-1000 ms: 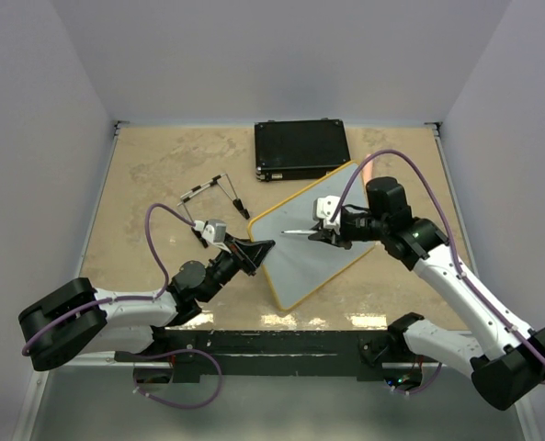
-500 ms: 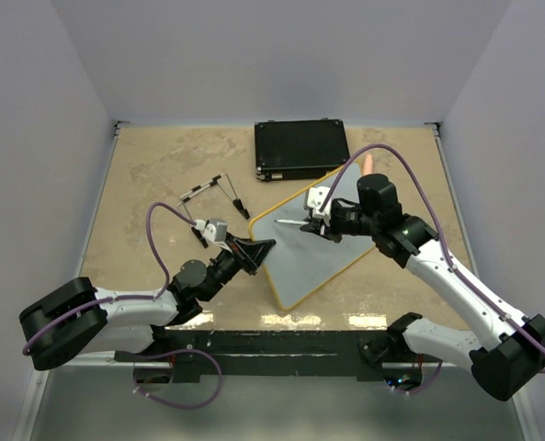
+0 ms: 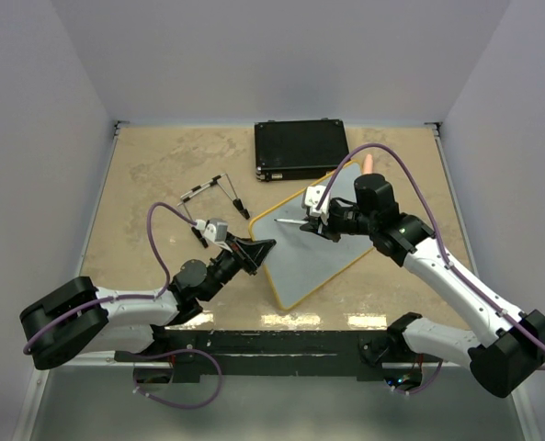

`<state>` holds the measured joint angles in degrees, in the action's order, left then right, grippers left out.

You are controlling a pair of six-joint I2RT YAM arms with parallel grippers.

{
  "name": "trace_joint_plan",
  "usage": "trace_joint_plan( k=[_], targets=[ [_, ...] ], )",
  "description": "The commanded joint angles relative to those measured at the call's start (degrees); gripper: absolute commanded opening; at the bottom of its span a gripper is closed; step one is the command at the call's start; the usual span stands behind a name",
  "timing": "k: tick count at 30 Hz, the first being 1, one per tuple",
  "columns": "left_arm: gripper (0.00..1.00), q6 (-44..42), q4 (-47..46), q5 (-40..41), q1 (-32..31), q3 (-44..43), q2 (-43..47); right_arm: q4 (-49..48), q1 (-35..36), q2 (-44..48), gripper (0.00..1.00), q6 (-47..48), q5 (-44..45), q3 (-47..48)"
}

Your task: Write a sentence on the whiteboard

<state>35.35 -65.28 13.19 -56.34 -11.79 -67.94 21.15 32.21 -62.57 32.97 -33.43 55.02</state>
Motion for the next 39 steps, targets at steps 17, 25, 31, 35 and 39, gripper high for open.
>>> trace_joint_plan(
  k=[17,25,31,35,39],
  targets=[
    [0.0,-5.7,0.2,-0.9,-0.3,-1.6,-0.8,2.6,0.1,0.8,0.0,2.9,1.7,-1.0],
    [0.0,-6.0,0.8,-0.7,-0.3,-1.5,-0.2,5.1,0.1,1.0,0.0,4.6,1.6,-1.7],
    [0.0,-6.1,0.9,-0.5,-0.3,-1.3,0.1,6.7,0.2,1.2,0.0,5.5,1.9,-2.4],
    [0.0,-6.3,1.0,-0.5,-0.3,-1.2,0.4,7.4,0.2,1.0,0.0,5.8,2.6,-2.6],
    [0.0,-6.3,1.1,-0.4,-0.3,-1.0,0.5,7.7,0.2,1.1,0.0,5.9,3.5,-2.6]
  ],
)
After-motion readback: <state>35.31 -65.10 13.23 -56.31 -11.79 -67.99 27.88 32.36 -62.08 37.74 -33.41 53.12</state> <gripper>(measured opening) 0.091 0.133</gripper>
